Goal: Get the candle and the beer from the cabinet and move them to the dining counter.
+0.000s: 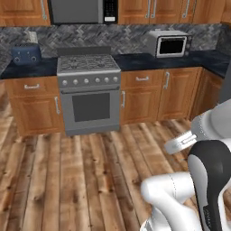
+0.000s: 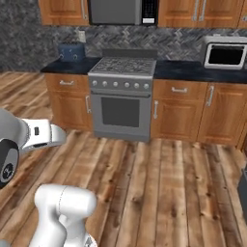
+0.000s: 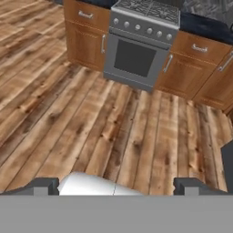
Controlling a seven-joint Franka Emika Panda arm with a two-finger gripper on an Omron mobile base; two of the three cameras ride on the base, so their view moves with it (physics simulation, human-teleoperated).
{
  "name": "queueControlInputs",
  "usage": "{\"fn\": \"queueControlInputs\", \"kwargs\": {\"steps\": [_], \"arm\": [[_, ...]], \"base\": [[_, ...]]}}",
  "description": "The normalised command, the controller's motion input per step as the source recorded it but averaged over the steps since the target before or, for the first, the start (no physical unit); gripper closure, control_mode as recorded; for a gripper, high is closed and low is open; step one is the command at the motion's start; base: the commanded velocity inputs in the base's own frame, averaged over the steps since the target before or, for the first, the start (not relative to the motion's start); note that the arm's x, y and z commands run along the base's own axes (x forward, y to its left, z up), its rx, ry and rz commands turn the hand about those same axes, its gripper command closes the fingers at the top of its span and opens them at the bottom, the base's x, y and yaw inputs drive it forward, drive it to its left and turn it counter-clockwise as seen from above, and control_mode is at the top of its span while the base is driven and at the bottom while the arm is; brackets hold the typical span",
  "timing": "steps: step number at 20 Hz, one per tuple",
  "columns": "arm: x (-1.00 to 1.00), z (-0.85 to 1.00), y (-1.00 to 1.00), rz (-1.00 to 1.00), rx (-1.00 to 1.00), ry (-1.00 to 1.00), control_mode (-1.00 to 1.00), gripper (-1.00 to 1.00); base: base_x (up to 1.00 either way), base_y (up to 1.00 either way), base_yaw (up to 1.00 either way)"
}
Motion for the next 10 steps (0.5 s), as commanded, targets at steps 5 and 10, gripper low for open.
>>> {"fn": "queueControlInputs", "kwargs": {"steps": [5, 10], "arm": [[0.00, 0.00, 0.00, 0.00, 0.00, 0.00, 1.00, -1.00], [0.00, 0.00, 0.00, 0.00, 0.00, 0.00, 1.00, -1.00]], "base": [[0.91, 0.07, 0.00], [0.92, 0.07, 0.00]]}}
